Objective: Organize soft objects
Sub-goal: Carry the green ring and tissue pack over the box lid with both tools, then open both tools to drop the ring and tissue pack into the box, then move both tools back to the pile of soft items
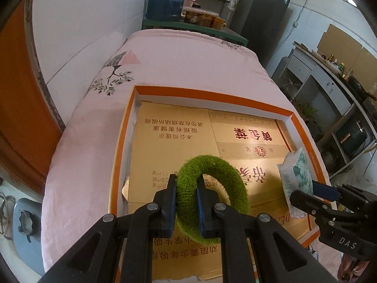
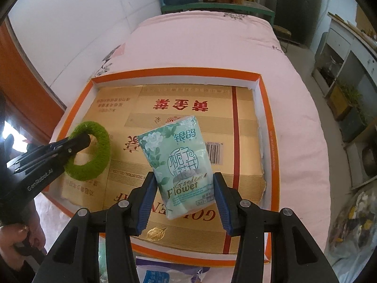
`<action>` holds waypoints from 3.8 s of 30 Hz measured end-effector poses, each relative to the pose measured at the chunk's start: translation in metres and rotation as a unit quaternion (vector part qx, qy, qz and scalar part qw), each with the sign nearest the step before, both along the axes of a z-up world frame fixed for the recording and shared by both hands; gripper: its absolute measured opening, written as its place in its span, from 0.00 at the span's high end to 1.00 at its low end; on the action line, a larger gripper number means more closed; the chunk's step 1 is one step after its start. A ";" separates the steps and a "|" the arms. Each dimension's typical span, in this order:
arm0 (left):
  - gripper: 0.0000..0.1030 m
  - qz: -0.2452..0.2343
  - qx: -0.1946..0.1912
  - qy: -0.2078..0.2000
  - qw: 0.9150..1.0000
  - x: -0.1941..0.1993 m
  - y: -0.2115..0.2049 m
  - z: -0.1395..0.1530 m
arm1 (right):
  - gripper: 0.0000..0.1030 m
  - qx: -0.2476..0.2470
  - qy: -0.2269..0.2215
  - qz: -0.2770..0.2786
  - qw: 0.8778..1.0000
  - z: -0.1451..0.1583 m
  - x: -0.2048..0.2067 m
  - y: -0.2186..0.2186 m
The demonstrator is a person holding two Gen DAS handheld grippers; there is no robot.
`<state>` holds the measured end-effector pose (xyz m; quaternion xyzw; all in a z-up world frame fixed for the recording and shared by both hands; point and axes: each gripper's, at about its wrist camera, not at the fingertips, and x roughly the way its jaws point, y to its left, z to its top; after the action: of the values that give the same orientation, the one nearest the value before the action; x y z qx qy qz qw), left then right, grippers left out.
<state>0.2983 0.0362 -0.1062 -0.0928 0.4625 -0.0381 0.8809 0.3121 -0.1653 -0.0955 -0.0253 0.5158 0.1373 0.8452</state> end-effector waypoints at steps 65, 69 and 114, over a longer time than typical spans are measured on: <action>0.26 -0.027 0.023 -0.231 0.972 -0.142 -0.012 0.101 | 0.29 0.024 -0.162 -0.048 0.985 0.064 -0.138 -0.009; 0.26 -0.032 0.032 -0.242 0.969 -0.169 -0.016 0.108 | 0.29 0.028 -0.174 -0.048 0.983 0.069 -0.160 -0.006; 0.26 -0.061 0.013 -0.164 0.984 -0.312 -0.023 0.034 | 0.29 0.042 -0.141 -0.009 0.989 0.030 -0.285 -0.021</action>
<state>-0.0134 0.0134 -0.0720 -0.0453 0.3167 -0.1001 0.9421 0.0266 -0.1861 -0.0654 -0.0046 0.3856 0.1459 0.9110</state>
